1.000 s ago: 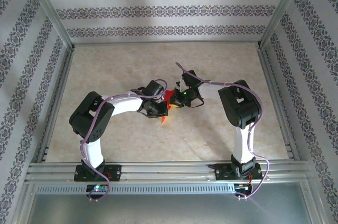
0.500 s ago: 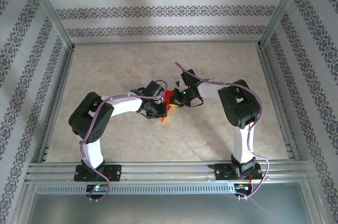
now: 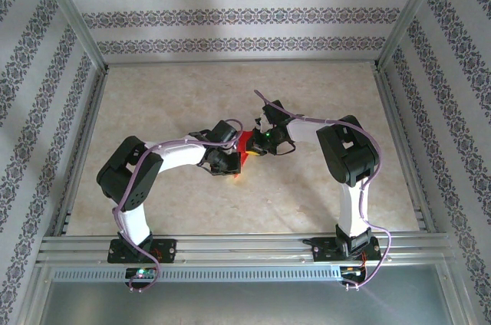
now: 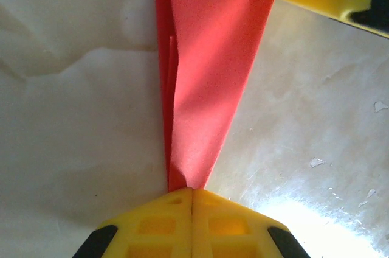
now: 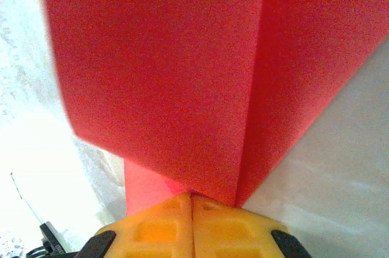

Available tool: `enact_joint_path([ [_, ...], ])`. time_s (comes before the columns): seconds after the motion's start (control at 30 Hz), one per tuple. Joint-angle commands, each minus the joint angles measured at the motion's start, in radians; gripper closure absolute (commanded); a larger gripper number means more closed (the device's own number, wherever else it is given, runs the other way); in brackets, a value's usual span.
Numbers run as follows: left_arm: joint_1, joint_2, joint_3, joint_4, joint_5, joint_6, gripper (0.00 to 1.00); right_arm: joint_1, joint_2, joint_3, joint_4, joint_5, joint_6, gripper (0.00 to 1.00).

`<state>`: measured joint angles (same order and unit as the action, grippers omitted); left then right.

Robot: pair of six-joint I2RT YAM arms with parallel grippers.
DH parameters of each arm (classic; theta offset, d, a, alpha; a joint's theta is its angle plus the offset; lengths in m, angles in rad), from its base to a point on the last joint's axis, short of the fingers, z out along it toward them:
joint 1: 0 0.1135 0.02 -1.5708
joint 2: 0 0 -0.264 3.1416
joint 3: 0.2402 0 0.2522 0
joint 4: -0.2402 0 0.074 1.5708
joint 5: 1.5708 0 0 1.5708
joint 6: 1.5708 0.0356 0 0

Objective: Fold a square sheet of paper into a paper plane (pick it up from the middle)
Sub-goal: Fold the wing for the fifth time at the center of the table.

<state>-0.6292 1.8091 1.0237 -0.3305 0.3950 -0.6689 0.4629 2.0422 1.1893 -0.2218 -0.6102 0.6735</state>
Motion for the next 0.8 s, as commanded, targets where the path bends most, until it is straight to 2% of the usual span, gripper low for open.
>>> enact_joint_path([
  [0.0,-0.026,-0.016,-0.041,-0.158,-0.018,0.026,0.94,0.013,0.137,-0.066,-0.133,0.265,-0.009,0.92],
  [0.77,-0.064,-0.062,-0.086,-0.242,-0.043,0.015,0.94,0.013,0.146,-0.068,-0.133,0.262,-0.006,0.92],
])
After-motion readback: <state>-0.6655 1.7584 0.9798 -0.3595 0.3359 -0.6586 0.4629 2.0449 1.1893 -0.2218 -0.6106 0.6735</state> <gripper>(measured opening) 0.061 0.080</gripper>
